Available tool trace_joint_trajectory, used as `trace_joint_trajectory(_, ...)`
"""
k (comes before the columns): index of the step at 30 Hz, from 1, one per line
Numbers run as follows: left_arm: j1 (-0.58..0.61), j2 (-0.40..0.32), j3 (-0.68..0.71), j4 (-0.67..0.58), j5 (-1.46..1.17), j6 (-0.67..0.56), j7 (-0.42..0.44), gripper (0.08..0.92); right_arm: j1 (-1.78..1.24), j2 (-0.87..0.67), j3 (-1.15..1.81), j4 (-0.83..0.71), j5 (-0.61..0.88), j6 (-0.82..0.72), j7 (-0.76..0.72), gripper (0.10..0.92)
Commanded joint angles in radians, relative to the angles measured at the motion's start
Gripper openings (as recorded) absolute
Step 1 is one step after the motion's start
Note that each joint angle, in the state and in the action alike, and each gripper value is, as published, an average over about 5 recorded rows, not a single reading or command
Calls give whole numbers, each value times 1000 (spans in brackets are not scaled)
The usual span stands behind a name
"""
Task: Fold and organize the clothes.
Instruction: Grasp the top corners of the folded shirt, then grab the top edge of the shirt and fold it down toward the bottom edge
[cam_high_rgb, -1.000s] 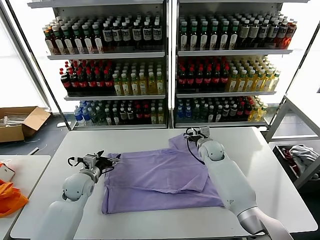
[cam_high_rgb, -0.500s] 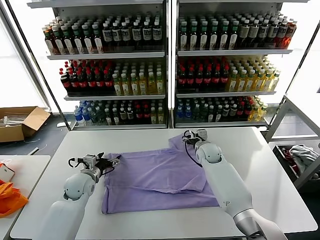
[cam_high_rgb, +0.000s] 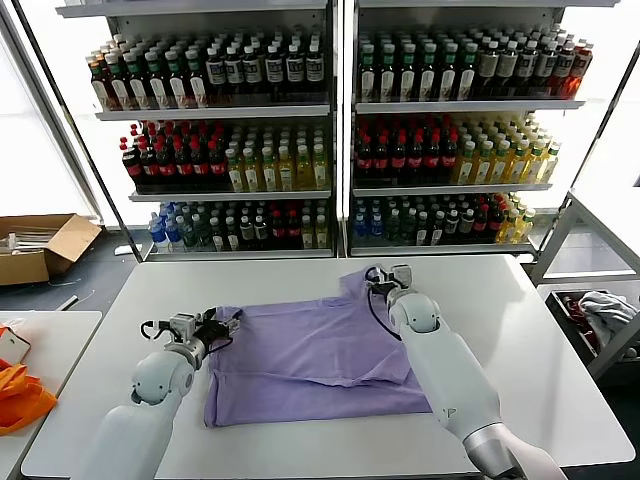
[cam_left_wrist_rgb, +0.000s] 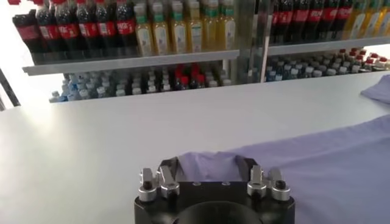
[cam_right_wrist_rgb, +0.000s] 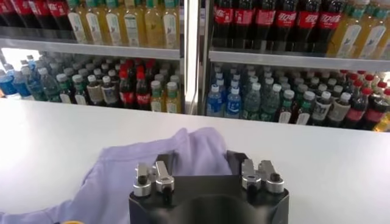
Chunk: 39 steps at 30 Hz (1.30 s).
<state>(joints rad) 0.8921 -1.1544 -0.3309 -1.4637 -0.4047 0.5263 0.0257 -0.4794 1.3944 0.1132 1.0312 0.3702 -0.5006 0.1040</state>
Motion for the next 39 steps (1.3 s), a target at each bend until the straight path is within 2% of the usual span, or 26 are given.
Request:
trace_joint_trajectory(1, 4, 0, 5, 0, -3, 5, 1, 552, -15, -1, -3, 21, -1, -4, 4, 440)
trace_joint_trajectory(12, 13, -6, 1, -7, 9, -23, 10, 231, -69, -15, 11, 95, 12, -1, 16, 145)
trace_joint_trajectory(17, 23, -7, 0, -36, 26, -96, 26, 109, -82, -15, 43, 125, 6, 33, 16, 108)
trace_joint_trajectory(22, 41, -16, -8, -68, 49, -172, 36, 87, -109, -20, 80, 209, -65, 98, -19, 108)
trace_joint_trajectory(29, 74, -20, -24, -133, 45, -217, 24, 87, -158, -35, 106, 364, -19, 96, 7, 108)
trace_joint_trajectory(39, 150, -7, -51, -216, 48, -221, 9, 87, -284, -52, 144, 561, -18, 83, 23, 108)
